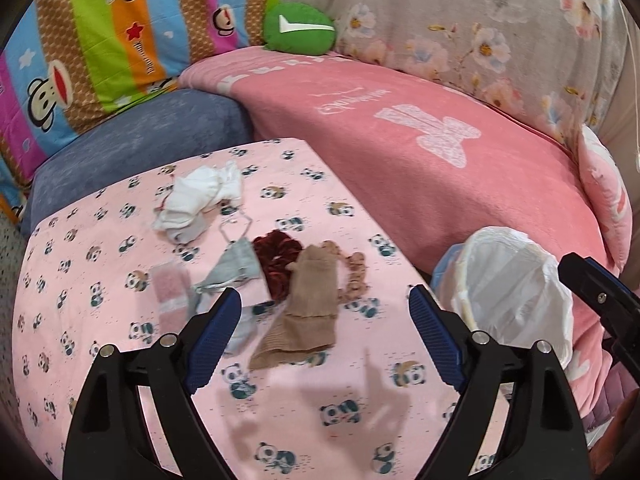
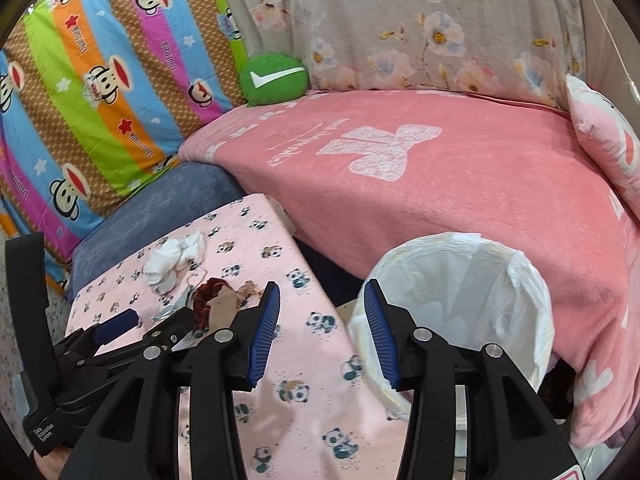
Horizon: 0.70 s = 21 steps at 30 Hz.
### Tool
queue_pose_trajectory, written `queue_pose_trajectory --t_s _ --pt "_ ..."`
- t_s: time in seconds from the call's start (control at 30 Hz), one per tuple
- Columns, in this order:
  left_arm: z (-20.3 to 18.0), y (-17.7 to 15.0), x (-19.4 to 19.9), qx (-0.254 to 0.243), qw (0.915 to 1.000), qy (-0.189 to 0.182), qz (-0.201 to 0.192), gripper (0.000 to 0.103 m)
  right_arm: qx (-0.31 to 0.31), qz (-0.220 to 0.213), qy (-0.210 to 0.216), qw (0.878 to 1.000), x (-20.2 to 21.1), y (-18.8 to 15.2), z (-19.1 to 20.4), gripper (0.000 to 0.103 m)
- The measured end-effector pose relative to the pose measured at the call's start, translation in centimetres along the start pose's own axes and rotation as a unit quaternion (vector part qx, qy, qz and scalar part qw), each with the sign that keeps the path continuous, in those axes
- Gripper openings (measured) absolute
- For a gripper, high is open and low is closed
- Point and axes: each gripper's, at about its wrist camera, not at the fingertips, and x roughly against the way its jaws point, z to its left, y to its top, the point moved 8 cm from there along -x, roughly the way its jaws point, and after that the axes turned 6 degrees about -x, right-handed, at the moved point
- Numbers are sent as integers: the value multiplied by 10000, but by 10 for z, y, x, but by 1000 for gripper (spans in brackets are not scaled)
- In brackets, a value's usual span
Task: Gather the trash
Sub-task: 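Move both tools back over the item pile on the table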
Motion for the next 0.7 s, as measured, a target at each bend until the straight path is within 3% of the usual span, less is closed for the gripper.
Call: queue_pose_trajectory --t_s 0.47,0.7 --pt "86 -44 -19 672 9960 409 433 82 445 446 221 9978 -30 -38 67 46" --pt "114 -63 -30 966 9925 406 632 82 587 666 319 9955 -48 -58 94 46"
